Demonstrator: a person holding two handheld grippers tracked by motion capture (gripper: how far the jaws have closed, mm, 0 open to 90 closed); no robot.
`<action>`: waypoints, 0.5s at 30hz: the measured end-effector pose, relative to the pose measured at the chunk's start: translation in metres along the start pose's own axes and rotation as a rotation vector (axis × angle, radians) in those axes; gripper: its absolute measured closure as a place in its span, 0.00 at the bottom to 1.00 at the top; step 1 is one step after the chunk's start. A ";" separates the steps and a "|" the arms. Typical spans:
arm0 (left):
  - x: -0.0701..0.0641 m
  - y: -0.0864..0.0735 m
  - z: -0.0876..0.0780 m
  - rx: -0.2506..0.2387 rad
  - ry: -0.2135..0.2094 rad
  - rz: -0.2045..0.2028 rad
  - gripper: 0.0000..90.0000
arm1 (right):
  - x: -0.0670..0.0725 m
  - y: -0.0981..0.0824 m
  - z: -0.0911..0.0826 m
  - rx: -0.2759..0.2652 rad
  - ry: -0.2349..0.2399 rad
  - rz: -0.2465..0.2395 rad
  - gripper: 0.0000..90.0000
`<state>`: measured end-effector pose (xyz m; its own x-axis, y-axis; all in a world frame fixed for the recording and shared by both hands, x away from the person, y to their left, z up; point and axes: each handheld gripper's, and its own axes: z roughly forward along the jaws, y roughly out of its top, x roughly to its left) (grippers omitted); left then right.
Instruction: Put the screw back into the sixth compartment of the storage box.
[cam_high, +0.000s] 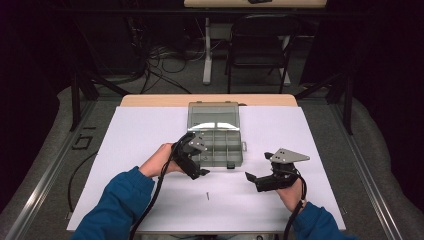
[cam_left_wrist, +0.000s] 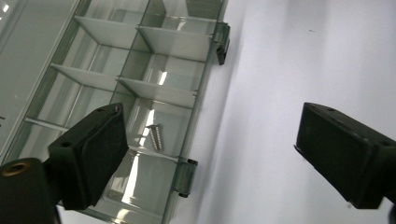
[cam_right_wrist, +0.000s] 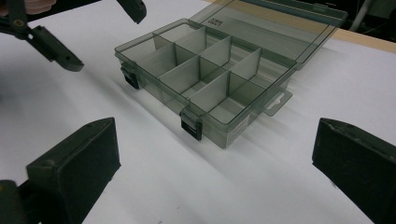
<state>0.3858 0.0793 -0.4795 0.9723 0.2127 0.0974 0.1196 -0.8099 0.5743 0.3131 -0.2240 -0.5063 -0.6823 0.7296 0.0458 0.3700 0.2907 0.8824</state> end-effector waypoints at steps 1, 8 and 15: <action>-0.002 0.000 0.000 -0.004 -0.008 0.006 0.07 | 0.000 0.000 0.000 0.000 -0.002 0.002 0.00; -0.011 -0.002 0.001 -0.007 -0.048 0.033 0.00 | 0.000 0.000 0.000 -0.005 0.003 -0.001 0.00; -0.018 -0.005 0.002 -0.014 -0.054 0.055 0.00 | 0.000 0.000 0.000 -0.007 0.006 0.000 0.00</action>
<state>0.3681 0.0785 -0.4856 0.9867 0.1385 0.0852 0.0637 -0.8115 0.5809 0.3132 -0.2236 -0.5064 -0.6856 0.7263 0.0487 0.3662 0.2863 0.8854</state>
